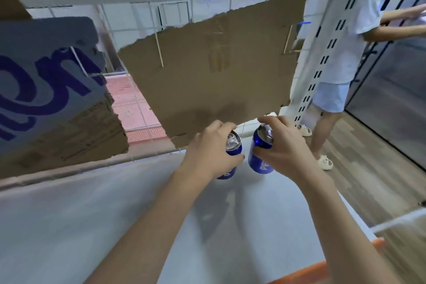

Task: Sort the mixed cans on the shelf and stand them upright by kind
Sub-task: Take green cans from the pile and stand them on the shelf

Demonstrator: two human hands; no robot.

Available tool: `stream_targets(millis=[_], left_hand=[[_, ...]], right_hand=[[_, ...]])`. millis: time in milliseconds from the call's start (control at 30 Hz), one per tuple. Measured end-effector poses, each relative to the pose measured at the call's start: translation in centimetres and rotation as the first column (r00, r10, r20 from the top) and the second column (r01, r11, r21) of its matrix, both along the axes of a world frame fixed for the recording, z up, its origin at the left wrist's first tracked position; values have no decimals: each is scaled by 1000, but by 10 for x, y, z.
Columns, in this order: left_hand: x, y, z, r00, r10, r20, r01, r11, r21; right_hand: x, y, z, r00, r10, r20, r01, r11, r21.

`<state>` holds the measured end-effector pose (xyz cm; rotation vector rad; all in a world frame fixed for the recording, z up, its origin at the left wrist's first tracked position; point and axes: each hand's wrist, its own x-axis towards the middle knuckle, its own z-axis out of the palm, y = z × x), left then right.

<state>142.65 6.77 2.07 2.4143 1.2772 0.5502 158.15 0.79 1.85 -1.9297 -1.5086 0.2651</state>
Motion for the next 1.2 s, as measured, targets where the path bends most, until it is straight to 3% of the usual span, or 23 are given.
stream_targets(millis=[133, 233, 300, 400, 500, 567, 767, 933, 1200], left_hand=[[16, 10, -10, 997, 28, -70, -32, 998, -50], [21, 12, -9, 986, 12, -168, -16, 999, -28], [22, 12, -7, 968, 4, -252, 4, 999, 32], [18, 6, -7, 924, 35, -380, 24, 988, 150], [-2, -5, -10, 901, 121, -416, -10, 966, 260], [-24, -15, -11, 897, 154, -414, -52, 968, 247], [-132, -77, -36, 863, 275, -425, -233, 961, 149], [-257, -143, -70, 895, 420, -150, -375, 890, 259], [-474, -247, -92, 723, 676, -143, -603, 719, 345]], right_hand=[[9, 11, -8, 996, 75, 49, -69, 991, -116], [13, 11, -17, 994, 90, 60, -83, 990, -111], [13, 11, -22, 980, 99, 172, -79, 990, -118], [10, 11, -30, 911, 70, 406, -49, 997, -62], [-3, 7, -30, 884, -59, 464, 35, 998, 60], [-17, -1, -28, 873, -113, 475, 55, 989, 134], [-94, -41, -45, 895, -133, 425, 55, 980, 191], [-203, -87, -67, 927, 1, 375, -32, 996, 77], [-404, -143, -96, 907, 183, 380, -206, 978, 21]])
